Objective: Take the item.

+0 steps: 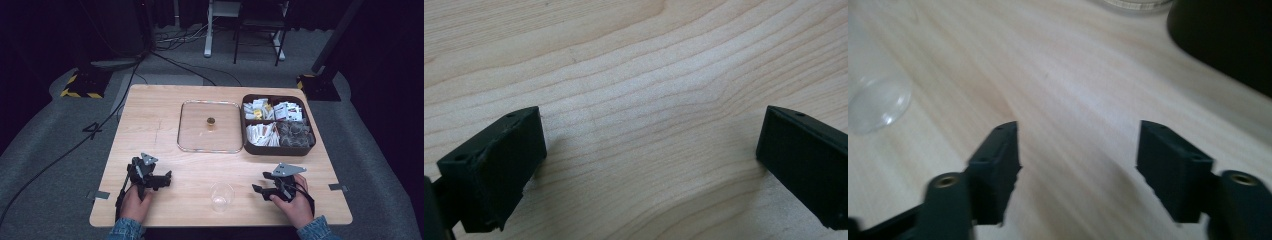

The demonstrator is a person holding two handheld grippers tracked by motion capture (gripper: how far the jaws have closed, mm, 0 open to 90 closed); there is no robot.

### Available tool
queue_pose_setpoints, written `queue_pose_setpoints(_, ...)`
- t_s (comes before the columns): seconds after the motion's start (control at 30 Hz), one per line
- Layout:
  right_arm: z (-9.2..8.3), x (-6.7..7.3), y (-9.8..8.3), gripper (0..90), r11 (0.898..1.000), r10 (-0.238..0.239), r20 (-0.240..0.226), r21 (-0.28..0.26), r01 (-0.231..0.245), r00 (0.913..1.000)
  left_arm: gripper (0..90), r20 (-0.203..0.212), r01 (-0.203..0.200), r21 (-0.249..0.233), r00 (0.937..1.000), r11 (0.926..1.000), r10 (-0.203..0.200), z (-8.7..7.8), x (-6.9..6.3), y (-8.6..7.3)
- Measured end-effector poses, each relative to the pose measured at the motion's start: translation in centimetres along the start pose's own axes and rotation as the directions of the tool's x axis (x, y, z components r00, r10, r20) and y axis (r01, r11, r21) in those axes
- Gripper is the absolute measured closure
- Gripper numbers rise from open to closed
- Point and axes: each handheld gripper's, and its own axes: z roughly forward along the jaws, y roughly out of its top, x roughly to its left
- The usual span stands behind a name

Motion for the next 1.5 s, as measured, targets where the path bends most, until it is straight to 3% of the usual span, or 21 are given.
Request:
queue_pose_setpoints(0.1,-0.4,-0.1,0.1,36.6,1.0,0.0,-0.011,-0.003,0.0,0.9999,0.0,0.0,0.0,0.001,1.0,1.0,0.0,0.0,0.0,0.0)
queue_pose_setpoints(0.43,-2.5,-0.6,0.9,24.0,0.992,0.017,0.006,-0.123,-0.017,0.9998,0.0,0.0,0.0,0.001,1.0,1.0,0.0,0.0,0.0,0.0)
queue_pose_setpoints(0.5,-3.3,-0.7,1.3,22.0,0.985,0.028,0.001,-0.172,-0.028,0.9996,0.0,-0.001,0.001,0.001,1.0,1.0,-0.001,0.0,0.0,0.0)
queue_pose_setpoints(0.63,-4.0,-0.8,1.7,20.7,0.98,0.046,-0.006,-0.195,-0.046,0.9989,0.0,-0.002,0.002,0.001,1.0,1.0,-0.002,0.1,0.0,0.1)
queue_pose_setpoints(0.83,-4.7,-1.0,2.2,23.8,0.961,0.061,0.043,-0.273,-0.046,0.9972,0.0,-0.005,0.002,0.002,1.0,1.0,-0.002,0.1,0.0,0.1)
queue_pose_setpoints(1.07,-5.1,-1.3,2.6,20.5,0.948,0.095,0.046,-0.31,-0.076,0.9944,0.0,-0.004,0.002,0.002,1.0,1.0,-0.002,0.1,0.0,0.1)
queue_pose_setpoints(1.27,-5.4,-1.5,3.2,19.6,0.953,0.084,0.053,-0.297,-0.065,0.995,0.0,-0.002,0.002,0.002,1.0,1.0,-0.002,0.1,-0.1,0.2)
queue_pose_setpoints(1.5,-5.8,-2.4,4.9,19.8,0.963,0.062,0.114,-0.268,-0.029,0.9916,0.0,-0.001,-0.003,0.002,1.0,1.0,0.003,0.2,-0.1,0.2)
